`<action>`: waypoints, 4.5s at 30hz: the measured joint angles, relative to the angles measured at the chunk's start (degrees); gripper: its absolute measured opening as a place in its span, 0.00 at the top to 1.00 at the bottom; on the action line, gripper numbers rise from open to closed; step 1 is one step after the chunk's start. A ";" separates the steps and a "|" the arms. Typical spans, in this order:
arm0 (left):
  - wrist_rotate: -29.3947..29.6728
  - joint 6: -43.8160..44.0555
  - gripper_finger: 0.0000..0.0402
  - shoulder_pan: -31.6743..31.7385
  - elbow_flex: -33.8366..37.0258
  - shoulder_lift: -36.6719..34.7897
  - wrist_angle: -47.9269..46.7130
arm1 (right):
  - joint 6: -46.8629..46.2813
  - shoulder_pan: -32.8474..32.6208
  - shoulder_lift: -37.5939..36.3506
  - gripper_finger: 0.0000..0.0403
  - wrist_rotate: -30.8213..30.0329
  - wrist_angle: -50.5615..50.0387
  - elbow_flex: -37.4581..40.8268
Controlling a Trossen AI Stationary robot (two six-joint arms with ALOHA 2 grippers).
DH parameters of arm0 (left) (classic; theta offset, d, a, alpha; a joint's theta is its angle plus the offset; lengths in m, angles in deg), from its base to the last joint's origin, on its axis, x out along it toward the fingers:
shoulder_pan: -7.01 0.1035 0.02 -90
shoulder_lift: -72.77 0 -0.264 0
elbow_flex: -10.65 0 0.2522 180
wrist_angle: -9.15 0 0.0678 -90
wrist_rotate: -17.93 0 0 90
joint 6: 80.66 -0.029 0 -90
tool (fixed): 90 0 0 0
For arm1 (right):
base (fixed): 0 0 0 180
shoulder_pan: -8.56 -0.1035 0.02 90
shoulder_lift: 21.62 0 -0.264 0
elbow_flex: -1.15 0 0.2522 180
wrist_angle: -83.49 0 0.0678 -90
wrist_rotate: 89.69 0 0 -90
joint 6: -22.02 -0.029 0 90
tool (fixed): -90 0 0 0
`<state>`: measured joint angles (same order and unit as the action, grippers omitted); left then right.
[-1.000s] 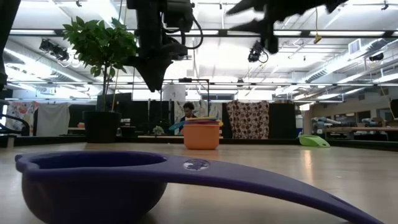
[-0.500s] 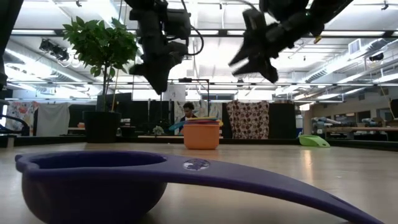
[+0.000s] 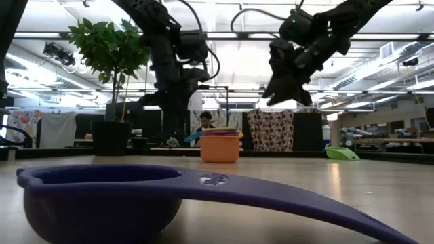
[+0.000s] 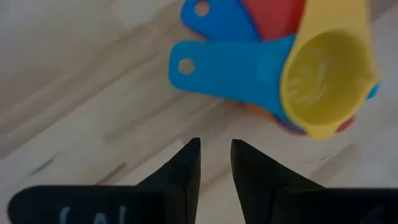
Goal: Nest measuring cups in basket
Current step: Stack the yellow measuring cup on top of the light blue measuring cup
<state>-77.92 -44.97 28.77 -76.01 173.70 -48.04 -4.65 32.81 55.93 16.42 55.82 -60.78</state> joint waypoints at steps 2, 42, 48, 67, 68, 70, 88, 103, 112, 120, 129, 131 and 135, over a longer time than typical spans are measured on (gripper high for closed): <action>0.23 1.17 0.77 -0.12 0.92 0.00 -0.01 | 0.70 0.39 0.94 0.68 0.07 0.02 0.04; -2.43 4.68 0.77 0.95 2.11 6.01 12.12 | 11.13 3.78 22.05 0.99 6.39 2.94 -10.82; -2.61 4.67 0.77 0.95 2.11 6.01 14.80 | 13.27 4.01 25.46 0.99 7.93 1.90 -13.72; -4.00 4.14 0.77 3.17 2.11 5.99 20.42 | 20.68 5.95 27.50 0.99 9.01 -5.09 -19.58; -4.01 4.12 0.77 3.16 2.11 5.99 20.16 | 21.11 6.16 27.50 0.99 8.74 -5.90 -19.58; -4.05 4.11 0.77 3.20 2.11 5.99 19.54 | 21.84 6.55 27.50 0.99 8.31 -7.06 -19.58; -0.96 2.66 0.77 3.24 2.07 6.86 14.98 | 25.41 7.63 27.48 0.99 8.00 -11.52 -19.56; -4.23 2.77 0.77 3.46 1.96 10.17 22.76 | 26.31 7.66 31.63 0.99 11.66 -8.74 -19.77; -5.44 2.92 0.77 3.48 2.03 10.56 24.17 | 28.86 7.29 37.35 0.99 13.98 -13.85 -28.11; -5.64 2.79 0.77 3.59 2.03 10.56 25.15 | 37.28 7.00 39.67 0.99 12.20 -21.61 -34.94; -5.07 -0.23 0.77 3.59 2.03 10.57 25.74 | 39.30 6.73 41.38 0.99 15.41 -20.79 -35.06; -4.93 -0.11 0.77 3.59 2.03 10.58 26.18 | 39.36 6.58 41.40 0.99 14.43 -20.71 -35.06; -4.93 -0.31 0.77 3.59 2.03 10.58 25.92 | 39.95 6.58 41.40 0.99 13.78 -20.65 -35.06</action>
<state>-82.85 -45.28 32.36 -73.98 184.28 -22.12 35.30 39.39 97.33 30.20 35.18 -95.83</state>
